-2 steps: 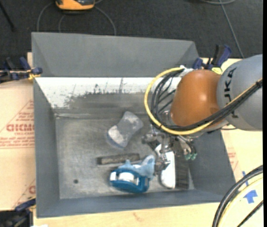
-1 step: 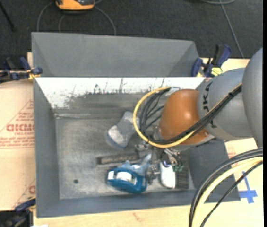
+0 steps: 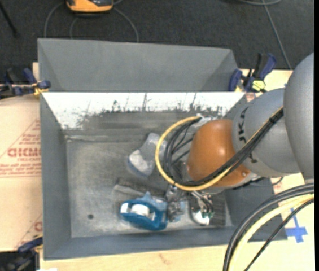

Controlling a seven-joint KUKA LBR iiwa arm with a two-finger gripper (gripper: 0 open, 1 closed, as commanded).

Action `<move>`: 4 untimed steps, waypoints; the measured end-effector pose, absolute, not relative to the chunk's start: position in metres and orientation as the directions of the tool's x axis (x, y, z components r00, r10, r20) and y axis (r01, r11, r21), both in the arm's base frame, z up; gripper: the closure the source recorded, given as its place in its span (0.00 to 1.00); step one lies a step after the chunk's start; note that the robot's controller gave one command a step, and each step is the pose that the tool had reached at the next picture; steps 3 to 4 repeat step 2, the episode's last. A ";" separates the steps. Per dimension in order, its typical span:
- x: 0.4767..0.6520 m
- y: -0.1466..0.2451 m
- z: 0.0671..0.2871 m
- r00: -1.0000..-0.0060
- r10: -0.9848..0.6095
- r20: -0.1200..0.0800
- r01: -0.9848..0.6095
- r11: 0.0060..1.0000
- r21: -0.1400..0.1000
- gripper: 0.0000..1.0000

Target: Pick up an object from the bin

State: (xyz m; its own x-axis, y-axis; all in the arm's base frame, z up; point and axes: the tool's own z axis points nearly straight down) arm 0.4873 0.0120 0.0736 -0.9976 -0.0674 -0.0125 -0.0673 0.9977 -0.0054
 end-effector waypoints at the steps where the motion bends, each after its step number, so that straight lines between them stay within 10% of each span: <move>1: 0.487 0.012 0.074 -0.998 -0.068 -0.013 -0.068 0.998 -0.005 1.00; 4: 0.486 0.012 0.078 -0.998 -0.068 -0.006 -0.068 0.998 -0.005 1.00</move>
Offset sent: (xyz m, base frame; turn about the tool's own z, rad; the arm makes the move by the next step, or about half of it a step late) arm -0.0001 0.0001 0.0751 0.0000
